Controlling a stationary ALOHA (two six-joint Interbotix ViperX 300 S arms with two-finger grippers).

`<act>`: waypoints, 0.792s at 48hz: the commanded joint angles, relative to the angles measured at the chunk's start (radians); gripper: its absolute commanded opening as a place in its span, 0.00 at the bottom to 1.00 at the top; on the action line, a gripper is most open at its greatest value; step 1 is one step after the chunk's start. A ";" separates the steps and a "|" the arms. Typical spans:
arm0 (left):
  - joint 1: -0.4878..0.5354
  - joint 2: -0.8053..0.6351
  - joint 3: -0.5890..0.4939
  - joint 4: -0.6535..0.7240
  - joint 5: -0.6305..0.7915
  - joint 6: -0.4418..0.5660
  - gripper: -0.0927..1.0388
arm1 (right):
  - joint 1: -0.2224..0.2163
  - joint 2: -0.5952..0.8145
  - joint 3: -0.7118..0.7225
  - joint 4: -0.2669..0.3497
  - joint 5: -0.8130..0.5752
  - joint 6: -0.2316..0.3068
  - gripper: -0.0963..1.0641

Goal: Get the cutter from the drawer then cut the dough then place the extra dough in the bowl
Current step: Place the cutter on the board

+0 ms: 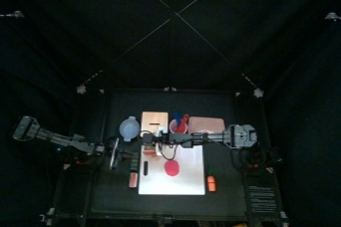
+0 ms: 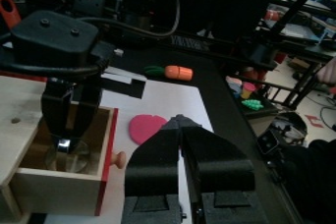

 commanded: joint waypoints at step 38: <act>0.087 0.000 -0.029 -0.017 0.044 0.011 0.36 | 0.127 -0.508 0.348 -0.104 0.224 0.210 0.45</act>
